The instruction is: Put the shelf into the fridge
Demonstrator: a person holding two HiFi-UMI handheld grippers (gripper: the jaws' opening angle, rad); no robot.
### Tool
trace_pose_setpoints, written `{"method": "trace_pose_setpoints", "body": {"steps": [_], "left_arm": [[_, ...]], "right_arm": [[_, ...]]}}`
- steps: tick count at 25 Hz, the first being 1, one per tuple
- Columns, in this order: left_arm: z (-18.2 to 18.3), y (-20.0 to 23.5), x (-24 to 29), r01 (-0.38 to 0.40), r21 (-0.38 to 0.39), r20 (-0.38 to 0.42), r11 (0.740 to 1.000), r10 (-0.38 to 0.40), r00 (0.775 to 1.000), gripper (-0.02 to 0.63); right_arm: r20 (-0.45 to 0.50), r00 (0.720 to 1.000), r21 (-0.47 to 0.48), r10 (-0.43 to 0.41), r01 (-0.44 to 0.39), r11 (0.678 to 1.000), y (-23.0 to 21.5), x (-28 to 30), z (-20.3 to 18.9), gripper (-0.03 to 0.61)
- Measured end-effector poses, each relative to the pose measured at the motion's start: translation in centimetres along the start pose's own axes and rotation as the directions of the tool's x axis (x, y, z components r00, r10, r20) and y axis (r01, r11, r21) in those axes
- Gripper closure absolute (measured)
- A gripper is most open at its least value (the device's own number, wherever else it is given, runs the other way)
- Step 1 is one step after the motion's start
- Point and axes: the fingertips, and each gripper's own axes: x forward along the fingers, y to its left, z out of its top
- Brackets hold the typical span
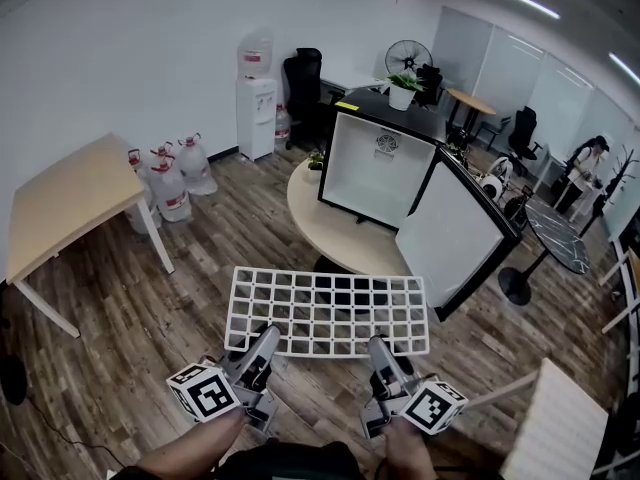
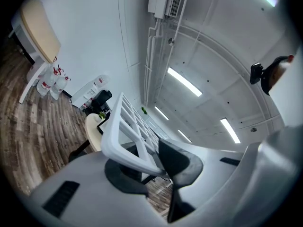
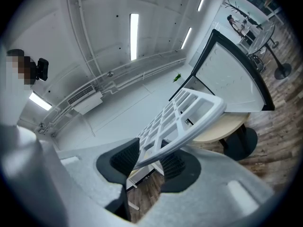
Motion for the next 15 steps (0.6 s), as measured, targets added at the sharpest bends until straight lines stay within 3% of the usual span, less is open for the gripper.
{"method": "trace_pose_setpoints", "body": {"steps": [8,15], "left_arm": [[1.0,1.4,0.1,0.012,-0.022,-0.007,1.000,-0.013,1.000,0.532],[3.2,3.5,2.0,-0.021,0.000,0.017,1.000,0.021,1.000,0.532]], "right_arm": [[0.003,1.000,-0.010,-0.021,0.021,1.000,0.2,1.5,-0.4,0.449],[-0.014,1.000,0.006,0.023,-0.023,1.000,-1.0,5.7,0.2,0.449]]}}
